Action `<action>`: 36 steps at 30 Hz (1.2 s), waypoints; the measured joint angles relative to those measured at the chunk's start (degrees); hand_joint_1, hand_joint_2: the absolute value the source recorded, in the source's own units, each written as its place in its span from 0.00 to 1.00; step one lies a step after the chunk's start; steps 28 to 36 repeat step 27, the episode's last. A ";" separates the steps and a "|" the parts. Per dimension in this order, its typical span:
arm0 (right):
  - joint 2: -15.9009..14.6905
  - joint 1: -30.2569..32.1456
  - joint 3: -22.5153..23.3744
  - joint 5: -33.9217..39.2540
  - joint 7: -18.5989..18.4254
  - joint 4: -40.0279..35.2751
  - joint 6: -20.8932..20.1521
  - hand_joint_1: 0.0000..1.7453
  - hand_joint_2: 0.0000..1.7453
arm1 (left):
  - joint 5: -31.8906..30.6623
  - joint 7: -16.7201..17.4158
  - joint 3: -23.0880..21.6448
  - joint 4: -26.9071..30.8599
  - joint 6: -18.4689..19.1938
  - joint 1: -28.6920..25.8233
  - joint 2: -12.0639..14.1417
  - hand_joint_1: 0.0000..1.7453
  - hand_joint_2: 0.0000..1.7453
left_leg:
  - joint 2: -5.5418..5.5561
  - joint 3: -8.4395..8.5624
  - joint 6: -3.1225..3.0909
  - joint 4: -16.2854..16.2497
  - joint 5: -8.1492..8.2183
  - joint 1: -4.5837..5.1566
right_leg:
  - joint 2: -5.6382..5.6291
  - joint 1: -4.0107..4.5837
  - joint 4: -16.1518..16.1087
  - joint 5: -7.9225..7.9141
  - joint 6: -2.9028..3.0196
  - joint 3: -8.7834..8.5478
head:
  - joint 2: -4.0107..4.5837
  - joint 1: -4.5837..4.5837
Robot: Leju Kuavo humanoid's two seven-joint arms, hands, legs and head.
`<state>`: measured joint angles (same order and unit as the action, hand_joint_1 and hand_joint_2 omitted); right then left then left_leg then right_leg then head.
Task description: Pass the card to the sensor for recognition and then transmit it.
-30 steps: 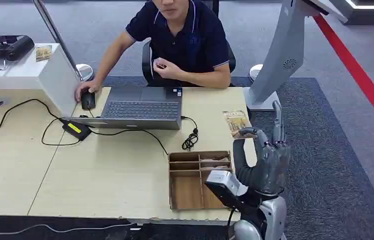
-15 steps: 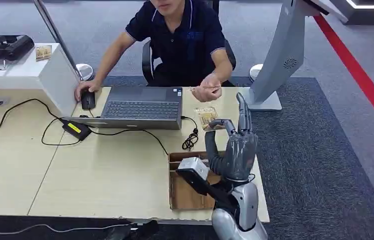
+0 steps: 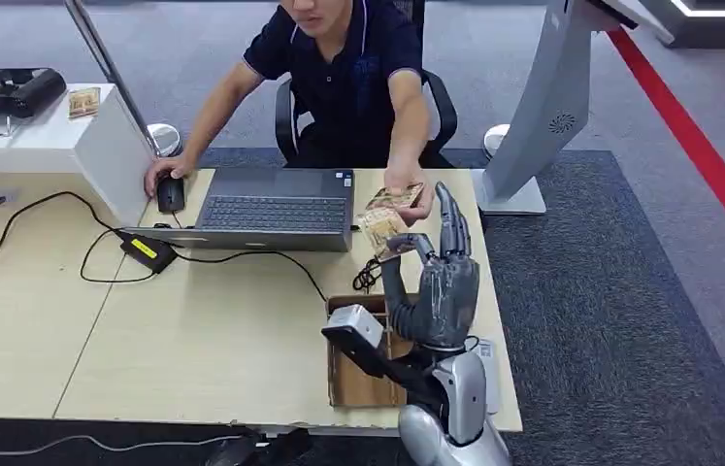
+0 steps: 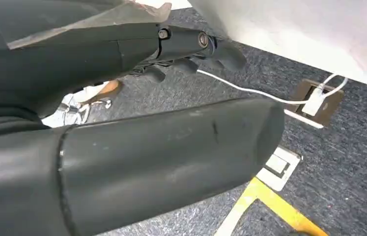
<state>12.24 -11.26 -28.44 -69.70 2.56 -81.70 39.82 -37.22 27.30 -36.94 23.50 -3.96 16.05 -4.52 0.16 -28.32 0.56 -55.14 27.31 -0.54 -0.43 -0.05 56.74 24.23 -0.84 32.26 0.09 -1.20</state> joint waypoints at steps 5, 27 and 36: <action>0.00 -0.12 -0.35 -0.26 -0.31 0.70 0.00 1.00 1.00 | -0.02 0.00 -0.02 -0.20 0.15 0.13 -0.26 0.00 0.00 | 0.00 -0.01 0.00 0.00 -0.01 0.00 | 0.00 0.00 0.00 0.00 0.00 0.00 | 0.00 0.00; -0.24 -0.50 -1.36 -0.94 -1.86 1.79 0.02 1.00 1.00 | -0.22 -0.07 -0.92 -1.03 0.46 0.79 -0.44 0.00 0.00 | 0.00 0.00 0.01 0.00 -0.01 0.00 | 0.00 0.00 0.00 0.00 0.00 0.00 | 0.00 -0.02; -0.24 -0.50 -1.36 -0.94 -1.86 1.79 0.02 1.00 1.00 | -0.22 -0.07 -0.92 -1.03 0.46 0.79 -0.44 0.00 0.00 | 0.00 0.00 0.01 0.00 -0.01 0.00 | 0.00 0.00 0.00 0.00 0.00 0.00 | 0.00 -0.02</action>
